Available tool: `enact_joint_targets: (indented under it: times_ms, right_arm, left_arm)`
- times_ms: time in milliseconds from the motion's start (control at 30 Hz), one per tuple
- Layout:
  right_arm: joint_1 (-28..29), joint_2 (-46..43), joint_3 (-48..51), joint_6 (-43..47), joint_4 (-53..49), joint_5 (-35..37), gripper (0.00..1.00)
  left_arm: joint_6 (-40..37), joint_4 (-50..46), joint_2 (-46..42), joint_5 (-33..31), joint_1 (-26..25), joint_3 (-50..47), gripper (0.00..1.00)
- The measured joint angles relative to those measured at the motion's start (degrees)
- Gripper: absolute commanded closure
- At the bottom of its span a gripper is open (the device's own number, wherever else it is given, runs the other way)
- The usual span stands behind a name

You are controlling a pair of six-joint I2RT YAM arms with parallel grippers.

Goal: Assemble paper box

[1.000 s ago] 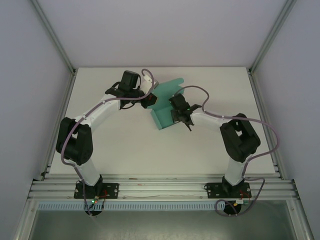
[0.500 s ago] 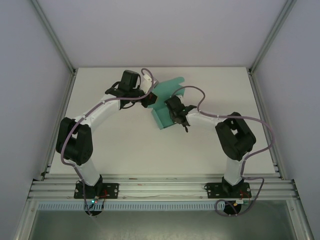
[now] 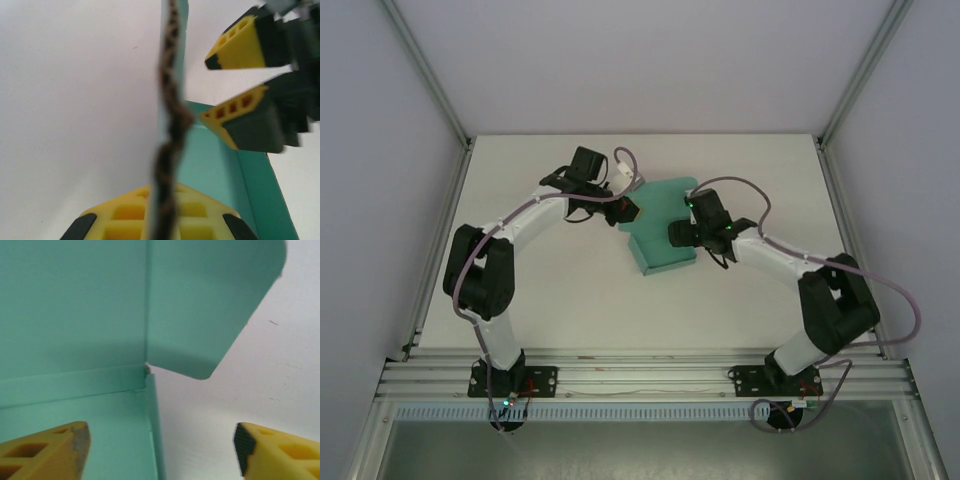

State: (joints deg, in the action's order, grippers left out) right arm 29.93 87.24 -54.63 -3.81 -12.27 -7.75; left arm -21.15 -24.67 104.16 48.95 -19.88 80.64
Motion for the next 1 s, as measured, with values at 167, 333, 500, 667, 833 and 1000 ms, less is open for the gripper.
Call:
enact_joint_targets:
  times_ms: [167,333,500,667,833,1000]
  right_arm:
    - [-0.8,-5.6,4.0,-0.8,0.3,0.0,0.05]
    - [-3.0,-12.5,8.3,-1.2,0.5,1.4,0.0]
    - [-4.1,-18.0,9.4,-0.5,0.8,2.7,0.0]
    - [-4.3,-19.2,9.3,1.5,0.4,2.7,0.0]
    - [-4.4,-18.9,7.0,7.7,-2.6,0.3,0.0]
    - [-6.6,-13.5,-2.6,18.1,-8.5,-4.7,0.0]
  left_arm:
    - [-2.0,-0.2,0.2,0.1,-0.2,0.0,1.0]
    - [-6.1,-0.5,0.2,-0.5,-1.2,-0.5,0.97]
    - [-9.0,-0.4,0.2,-1.7,-1.5,-1.4,0.37]
    - [-9.5,-0.9,-0.1,-4.6,-1.5,-1.9,0.0]
    - [-9.4,-1.6,-1.7,-7.3,-1.5,-2.1,0.0]
    - [-10.0,-3.1,-3.1,-11.4,-1.5,-2.1,0.01]
